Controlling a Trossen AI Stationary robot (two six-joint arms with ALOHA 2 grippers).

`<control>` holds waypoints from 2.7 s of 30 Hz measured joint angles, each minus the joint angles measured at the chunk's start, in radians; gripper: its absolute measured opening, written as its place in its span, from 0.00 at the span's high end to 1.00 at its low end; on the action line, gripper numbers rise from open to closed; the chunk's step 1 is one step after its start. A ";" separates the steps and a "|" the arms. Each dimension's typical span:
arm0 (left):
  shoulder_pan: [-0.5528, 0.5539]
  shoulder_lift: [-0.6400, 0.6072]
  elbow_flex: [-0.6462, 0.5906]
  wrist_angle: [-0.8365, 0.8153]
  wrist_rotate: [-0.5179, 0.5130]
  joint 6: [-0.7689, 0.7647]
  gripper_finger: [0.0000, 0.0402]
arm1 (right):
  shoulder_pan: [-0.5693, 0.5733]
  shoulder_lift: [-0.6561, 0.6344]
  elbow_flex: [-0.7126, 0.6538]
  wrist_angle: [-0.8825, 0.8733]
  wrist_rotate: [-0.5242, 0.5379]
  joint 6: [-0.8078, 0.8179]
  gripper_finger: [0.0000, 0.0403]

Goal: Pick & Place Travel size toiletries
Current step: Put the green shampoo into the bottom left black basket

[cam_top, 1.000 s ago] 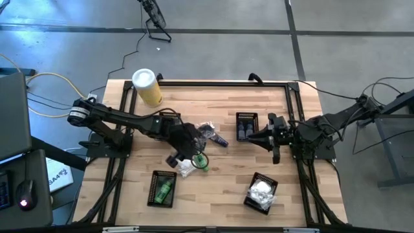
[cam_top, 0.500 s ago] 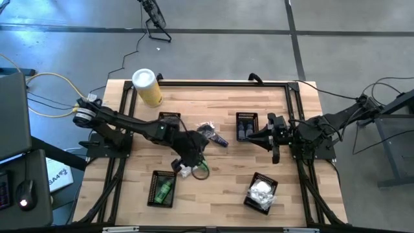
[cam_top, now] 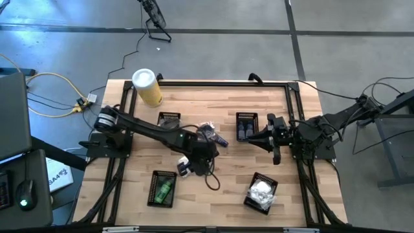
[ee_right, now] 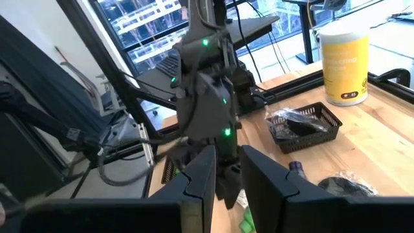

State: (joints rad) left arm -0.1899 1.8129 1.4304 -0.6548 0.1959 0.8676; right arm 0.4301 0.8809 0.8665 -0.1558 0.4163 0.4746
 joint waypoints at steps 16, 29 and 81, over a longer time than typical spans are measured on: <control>0.000 0.137 -0.002 0.053 -0.037 -0.009 0.64 | 0.000 0.000 0.000 -0.027 -0.034 0.003 0.84; 0.000 0.189 0.000 0.088 -0.036 -0.036 0.64 | 0.000 0.000 0.000 -0.031 -0.058 0.000 0.84; 0.001 0.231 -0.002 0.075 -0.008 -0.161 0.78 | 0.000 0.000 0.000 -0.036 -0.057 -0.001 0.84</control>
State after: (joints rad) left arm -0.1890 2.0441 1.4284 -0.5797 0.1881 0.7069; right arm 0.4300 0.8812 0.8665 -0.1921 0.3592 0.4736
